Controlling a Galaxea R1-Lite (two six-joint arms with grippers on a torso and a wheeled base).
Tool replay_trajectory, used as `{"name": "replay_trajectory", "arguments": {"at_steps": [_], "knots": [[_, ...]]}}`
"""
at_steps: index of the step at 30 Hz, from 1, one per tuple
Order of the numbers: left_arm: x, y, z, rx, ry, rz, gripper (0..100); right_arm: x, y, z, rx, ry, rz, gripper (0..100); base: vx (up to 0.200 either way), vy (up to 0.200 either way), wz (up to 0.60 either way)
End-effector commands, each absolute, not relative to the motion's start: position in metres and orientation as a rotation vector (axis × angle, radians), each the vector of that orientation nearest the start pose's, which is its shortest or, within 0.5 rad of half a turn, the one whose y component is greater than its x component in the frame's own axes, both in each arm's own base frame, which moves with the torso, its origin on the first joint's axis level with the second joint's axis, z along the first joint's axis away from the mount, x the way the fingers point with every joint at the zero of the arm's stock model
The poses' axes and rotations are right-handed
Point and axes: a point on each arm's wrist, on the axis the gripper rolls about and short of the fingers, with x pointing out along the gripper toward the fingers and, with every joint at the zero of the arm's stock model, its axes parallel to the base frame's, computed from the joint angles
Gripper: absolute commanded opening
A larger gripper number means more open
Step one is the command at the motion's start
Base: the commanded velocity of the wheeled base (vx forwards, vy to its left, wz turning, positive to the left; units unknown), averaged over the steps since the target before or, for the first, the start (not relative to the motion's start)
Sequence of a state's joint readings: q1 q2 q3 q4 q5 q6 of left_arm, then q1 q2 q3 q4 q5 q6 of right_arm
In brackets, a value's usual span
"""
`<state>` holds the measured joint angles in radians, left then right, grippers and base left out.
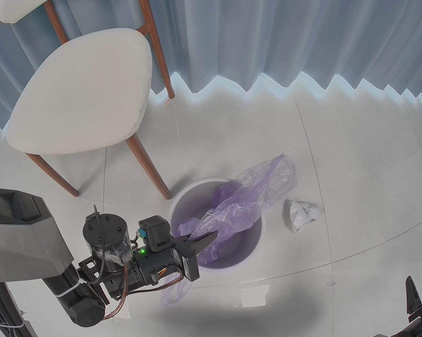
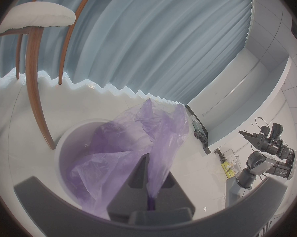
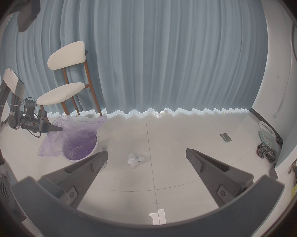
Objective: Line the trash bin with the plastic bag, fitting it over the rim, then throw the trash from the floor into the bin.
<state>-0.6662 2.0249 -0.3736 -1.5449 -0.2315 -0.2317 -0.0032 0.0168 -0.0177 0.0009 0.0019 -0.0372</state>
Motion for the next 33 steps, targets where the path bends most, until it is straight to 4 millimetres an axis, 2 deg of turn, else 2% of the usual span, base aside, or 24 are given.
{"name": "replay_trajectory", "arguments": {"at_steps": [1, 5, 6, 8, 10, 15, 23, 26, 30, 33], "knots": [[0.226, -0.184, 0.077, -0.189, 0.222, -0.878, 0, -0.023, 0.0, 0.076, -0.041, -0.002, 0.006, 100, 0.0, 0.0, 0.0], [0.227, -0.185, 0.077, -0.19, 0.219, -0.878, 0, -0.023, 0.0, 0.076, -0.04, -0.005, 0.009, 100, 0.0, 0.0, 0.0], [0.226, -0.184, 0.077, -0.188, 0.222, -0.88, 0, -0.023, 0.0, 0.082, -0.031, -0.057, 0.01, 100, 0.0, 0.0, 0.0], [0.225, -0.185, 0.077, -0.186, 0.222, -0.883, 0, -0.028, 0.0, 0.108, 0.001, -0.225, 0.011, 100, 0.0, 0.0, 0.0], [0.226, -0.186, 0.078, -0.187, 0.216, -0.885, 0, -0.028, 0.0, 0.13, 0.015, -0.274, 0.011, 100, 0.0, 0.0, 0.0], [0.223, -0.186, 0.077, -0.183, 0.223, -0.89, 0, -0.02, 0.0, 0.142, 0.032, -0.226, 0.039, 100, 0.0, 0.0, 0.0], [0.223, -0.187, 0.078, -0.183, 0.217, -0.896, 0, -0.004, 0.0, 0.157, 0.176, -0.109, 0.117, 100, 0.0, 0.0, 0.0], [0.223, -0.187, 0.077, -0.183, 0.22, -0.894, 0, 0.011, 0.003, 0.174, 0.279, -0.008, 0.185, 100, 0.0, 0.0, 0.0], [0.224, -0.187, 0.078, -0.182, 0.216, -0.891, 0, 0.024, 0.006, 0.178, 0.336, 0.069, 0.249, 100, 0.0, 0.0, 0.0], [0.225, -0.186, 0.078, -0.183, 0.212, -0.886, 0, 0.041, 0.009, 0.185, 0.37, 0.152, 0.29, 100, 0.0, 0.0, 0.0]]}}
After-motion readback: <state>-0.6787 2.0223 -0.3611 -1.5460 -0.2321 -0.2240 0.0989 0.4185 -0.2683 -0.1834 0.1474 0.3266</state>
